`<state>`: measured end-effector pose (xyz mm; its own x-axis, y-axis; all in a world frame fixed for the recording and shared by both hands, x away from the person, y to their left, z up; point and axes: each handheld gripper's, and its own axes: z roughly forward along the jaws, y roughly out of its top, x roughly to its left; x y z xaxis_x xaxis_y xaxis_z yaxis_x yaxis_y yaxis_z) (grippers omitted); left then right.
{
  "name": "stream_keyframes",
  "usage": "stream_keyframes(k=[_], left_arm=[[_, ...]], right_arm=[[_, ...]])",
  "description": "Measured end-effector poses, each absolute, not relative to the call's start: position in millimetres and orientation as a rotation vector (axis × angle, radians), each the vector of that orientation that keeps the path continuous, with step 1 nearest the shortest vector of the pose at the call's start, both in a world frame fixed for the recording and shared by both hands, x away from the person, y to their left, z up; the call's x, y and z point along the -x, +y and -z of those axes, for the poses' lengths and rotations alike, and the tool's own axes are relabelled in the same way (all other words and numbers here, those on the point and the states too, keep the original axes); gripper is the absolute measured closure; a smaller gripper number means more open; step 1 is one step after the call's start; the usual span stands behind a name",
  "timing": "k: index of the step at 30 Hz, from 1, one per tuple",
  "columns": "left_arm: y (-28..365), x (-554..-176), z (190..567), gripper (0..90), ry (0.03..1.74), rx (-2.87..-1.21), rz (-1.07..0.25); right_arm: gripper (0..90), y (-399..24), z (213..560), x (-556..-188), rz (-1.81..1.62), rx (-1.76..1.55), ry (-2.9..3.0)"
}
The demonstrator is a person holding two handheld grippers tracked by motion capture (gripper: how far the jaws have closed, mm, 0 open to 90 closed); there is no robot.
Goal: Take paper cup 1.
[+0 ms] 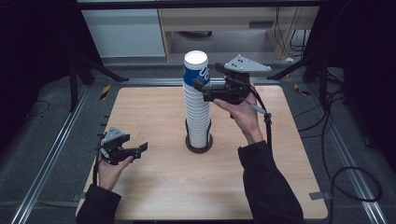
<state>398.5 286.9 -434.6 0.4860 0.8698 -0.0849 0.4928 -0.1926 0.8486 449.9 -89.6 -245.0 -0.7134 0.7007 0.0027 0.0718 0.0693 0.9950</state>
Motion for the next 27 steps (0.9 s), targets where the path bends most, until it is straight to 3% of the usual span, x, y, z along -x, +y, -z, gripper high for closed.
stream_keyframes(k=[12, 27], left_arm=[[285.0, -398.8, 435.5, 12.5, 1.136, -1.853, -0.525], [283.5, -399.4, 436.9, 12.4, 1.136, -1.864, -0.52]], right_arm=[[7.9, -65.1, 257.0, -471.7, -1.662, -0.792, 1.905], [19.1, -60.0, 259.9, -475.7, -1.68, -0.794, 1.913]])
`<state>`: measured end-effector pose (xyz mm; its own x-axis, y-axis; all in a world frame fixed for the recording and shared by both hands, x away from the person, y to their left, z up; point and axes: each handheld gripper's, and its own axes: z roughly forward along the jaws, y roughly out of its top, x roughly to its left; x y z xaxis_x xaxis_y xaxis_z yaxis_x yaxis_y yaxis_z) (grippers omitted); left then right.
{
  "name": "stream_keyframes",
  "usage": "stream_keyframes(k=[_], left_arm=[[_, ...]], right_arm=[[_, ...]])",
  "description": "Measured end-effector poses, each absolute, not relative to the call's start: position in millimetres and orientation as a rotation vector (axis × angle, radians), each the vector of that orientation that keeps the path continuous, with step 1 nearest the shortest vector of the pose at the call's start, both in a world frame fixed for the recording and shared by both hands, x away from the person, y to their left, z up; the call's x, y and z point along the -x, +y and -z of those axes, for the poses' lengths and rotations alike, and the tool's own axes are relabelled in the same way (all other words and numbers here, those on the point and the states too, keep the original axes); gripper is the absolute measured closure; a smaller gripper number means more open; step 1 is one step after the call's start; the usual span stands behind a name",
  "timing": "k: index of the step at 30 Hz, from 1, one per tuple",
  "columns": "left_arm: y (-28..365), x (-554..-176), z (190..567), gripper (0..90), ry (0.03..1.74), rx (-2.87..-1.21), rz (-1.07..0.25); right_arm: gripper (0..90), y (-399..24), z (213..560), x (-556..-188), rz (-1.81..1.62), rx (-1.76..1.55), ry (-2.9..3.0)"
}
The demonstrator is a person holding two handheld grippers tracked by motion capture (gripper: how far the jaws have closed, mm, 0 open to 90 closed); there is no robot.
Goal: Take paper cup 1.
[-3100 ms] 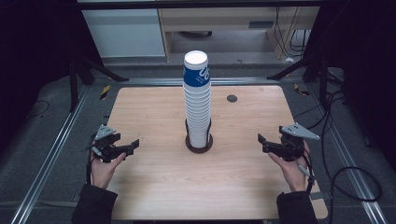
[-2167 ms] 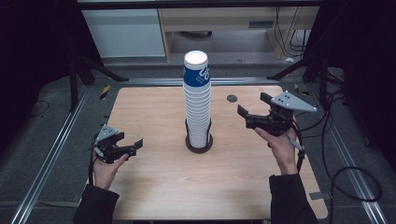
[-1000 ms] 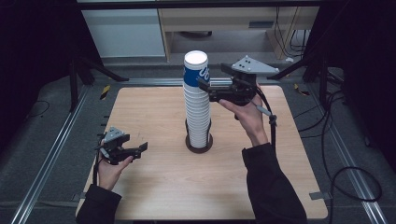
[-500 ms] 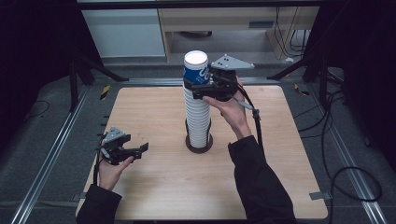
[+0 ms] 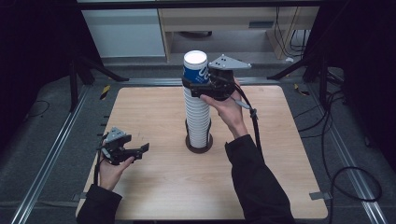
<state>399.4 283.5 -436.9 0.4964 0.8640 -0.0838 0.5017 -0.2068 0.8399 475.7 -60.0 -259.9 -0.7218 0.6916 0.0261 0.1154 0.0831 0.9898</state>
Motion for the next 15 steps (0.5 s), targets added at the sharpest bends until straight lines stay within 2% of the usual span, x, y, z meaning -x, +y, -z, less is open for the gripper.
stream_keyframes(k=[15], left_arm=[[283.8, -398.9, 436.5, 12.5, 1.136, -1.859, -0.512]], right_arm=[[20.5, -60.6, 231.5, -471.2, -1.707, -0.75, 1.868]])
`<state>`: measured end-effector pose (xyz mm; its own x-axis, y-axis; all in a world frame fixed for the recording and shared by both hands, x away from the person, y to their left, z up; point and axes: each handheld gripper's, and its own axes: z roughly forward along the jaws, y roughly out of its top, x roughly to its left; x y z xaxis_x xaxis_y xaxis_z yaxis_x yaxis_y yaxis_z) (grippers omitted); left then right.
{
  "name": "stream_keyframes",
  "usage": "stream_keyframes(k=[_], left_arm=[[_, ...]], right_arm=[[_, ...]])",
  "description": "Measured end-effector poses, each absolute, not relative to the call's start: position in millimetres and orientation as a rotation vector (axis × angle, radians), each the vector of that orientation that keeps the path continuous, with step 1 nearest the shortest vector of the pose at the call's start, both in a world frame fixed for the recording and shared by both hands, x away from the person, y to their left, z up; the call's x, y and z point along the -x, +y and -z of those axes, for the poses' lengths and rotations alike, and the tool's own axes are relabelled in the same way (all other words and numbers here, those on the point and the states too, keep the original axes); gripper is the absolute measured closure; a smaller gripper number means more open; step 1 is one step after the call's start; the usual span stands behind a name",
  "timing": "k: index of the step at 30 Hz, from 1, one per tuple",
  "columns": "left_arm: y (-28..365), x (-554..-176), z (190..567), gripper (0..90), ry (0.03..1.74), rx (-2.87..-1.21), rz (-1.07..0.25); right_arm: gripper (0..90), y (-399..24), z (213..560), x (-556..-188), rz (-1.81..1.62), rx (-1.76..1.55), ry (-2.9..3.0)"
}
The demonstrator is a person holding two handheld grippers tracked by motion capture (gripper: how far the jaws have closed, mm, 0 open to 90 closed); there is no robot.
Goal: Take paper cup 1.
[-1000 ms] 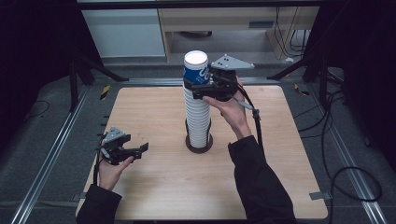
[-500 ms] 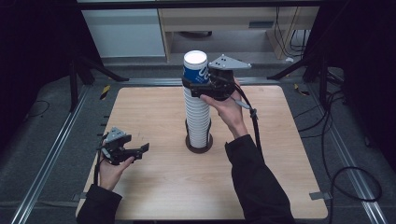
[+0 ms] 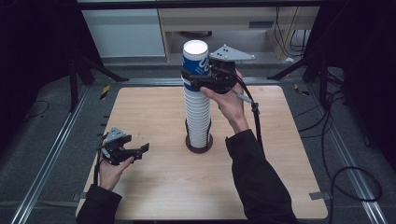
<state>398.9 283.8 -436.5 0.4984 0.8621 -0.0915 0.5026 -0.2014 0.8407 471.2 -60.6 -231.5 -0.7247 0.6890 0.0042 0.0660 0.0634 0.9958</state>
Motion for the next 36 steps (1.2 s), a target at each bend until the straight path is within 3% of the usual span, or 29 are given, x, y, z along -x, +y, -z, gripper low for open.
stream_keyframes(k=[14, 22, 29, 36], left_arm=[[283.6, -398.5, 436.3, 12.3, 1.13, -1.86, -0.511], [283.8, -398.0, 435.6, 12.4, 1.129, -1.856, -0.512], [283.2, -396.9, 434.0, 12.4, 1.126, -1.849, -0.512], [275.5, -396.0, 434.4, 12.5, 1.107, -1.869, -0.507]], right_arm=[[20.4, -66.1, 201.8, -464.1, -1.707, -0.713, 1.796], [20.4, -94.1, 186.5, -449.8, -1.712, -0.71, 1.734], [20.4, -122.8, 194.2, -438.6, -1.665, -0.74, 1.726], [20.4, -158.2, 229.2, -426.2, -1.604, -0.801, 1.755]])
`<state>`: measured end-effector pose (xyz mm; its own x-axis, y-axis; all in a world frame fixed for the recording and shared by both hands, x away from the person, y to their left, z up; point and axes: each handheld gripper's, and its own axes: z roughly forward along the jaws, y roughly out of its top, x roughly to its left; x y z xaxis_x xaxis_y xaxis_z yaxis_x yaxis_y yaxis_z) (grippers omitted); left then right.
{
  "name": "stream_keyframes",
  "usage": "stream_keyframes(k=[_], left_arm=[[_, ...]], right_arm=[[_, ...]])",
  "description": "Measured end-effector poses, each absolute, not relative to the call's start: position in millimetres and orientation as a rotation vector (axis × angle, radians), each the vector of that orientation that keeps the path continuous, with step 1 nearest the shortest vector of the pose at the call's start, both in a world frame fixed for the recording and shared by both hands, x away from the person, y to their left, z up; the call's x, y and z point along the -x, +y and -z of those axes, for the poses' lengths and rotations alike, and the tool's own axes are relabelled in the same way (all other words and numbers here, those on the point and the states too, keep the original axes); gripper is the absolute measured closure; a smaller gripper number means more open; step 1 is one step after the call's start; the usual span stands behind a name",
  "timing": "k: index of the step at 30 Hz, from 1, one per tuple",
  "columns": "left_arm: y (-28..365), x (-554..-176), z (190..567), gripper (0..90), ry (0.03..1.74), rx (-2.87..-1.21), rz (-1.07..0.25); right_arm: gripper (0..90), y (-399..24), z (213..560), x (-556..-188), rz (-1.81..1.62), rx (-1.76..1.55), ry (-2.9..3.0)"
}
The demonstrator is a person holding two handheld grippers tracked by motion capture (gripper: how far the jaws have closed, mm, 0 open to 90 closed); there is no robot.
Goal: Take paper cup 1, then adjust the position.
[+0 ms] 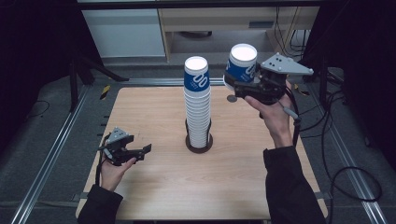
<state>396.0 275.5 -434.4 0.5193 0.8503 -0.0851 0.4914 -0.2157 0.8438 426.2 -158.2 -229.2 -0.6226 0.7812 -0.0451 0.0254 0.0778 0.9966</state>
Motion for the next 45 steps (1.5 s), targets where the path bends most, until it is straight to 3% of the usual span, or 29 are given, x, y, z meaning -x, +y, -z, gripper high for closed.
stream_keyframes(k=[19, 45], left_arm=[[265.0, -391.6, 432.1, 13.9, 1.052, -1.897, -0.476], [244.1, -375.8, 414.2, 15.5, 0.894, -1.932, -0.387]], right_arm=[[20.6, -192.2, 311.1, -400.0, -1.531, -0.85, 1.9], [20.5, -165.1, 385.0, -383.0, -1.462, -0.711, 2.243]])
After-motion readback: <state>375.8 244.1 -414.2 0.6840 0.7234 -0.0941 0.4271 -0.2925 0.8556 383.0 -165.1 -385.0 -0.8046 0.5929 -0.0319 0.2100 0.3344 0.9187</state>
